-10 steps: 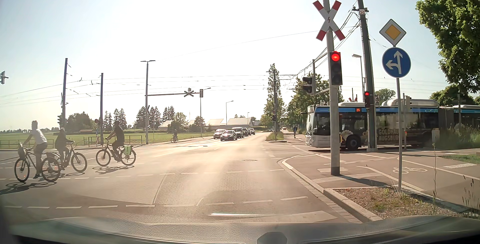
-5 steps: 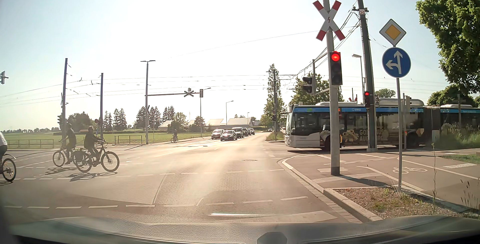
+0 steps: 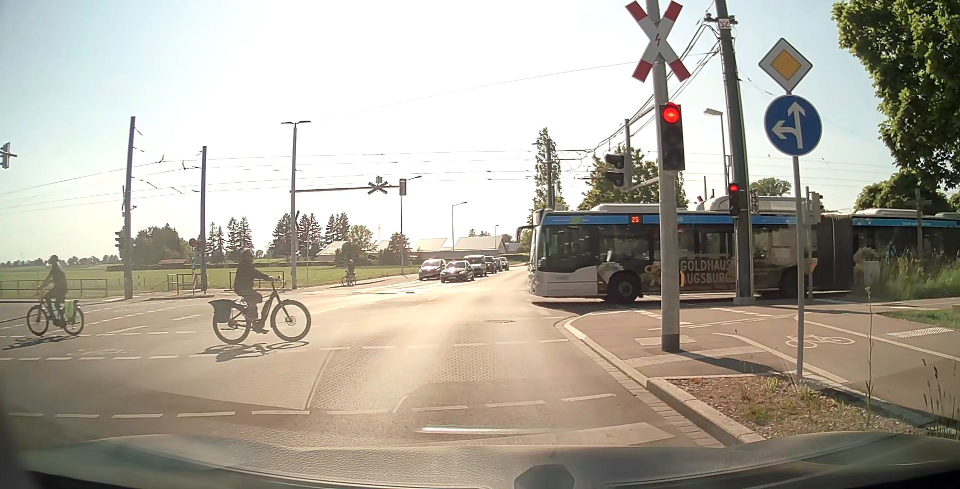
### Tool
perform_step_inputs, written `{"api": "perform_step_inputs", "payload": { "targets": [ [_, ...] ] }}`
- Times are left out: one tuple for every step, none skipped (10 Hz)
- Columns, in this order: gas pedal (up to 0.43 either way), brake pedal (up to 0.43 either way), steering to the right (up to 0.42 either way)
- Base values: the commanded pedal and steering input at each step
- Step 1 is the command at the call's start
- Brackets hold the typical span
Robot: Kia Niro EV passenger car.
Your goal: Follow the waypoints while adhering to traffic rules and regulations
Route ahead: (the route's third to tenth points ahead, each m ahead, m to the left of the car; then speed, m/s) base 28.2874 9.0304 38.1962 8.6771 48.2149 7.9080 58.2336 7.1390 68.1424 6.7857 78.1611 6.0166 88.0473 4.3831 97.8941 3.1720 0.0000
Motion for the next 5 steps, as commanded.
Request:
{"api": "perform_step_inputs", "payload": {
  "targets": [
    [0.0,0.22,-0.027],
    [0.0,0.22,-0.027],
    [0.0,0.232,-0.027],
    [0.0,0.226,-0.027],
    [0.0,0.226,-0.026]
  ]
}}
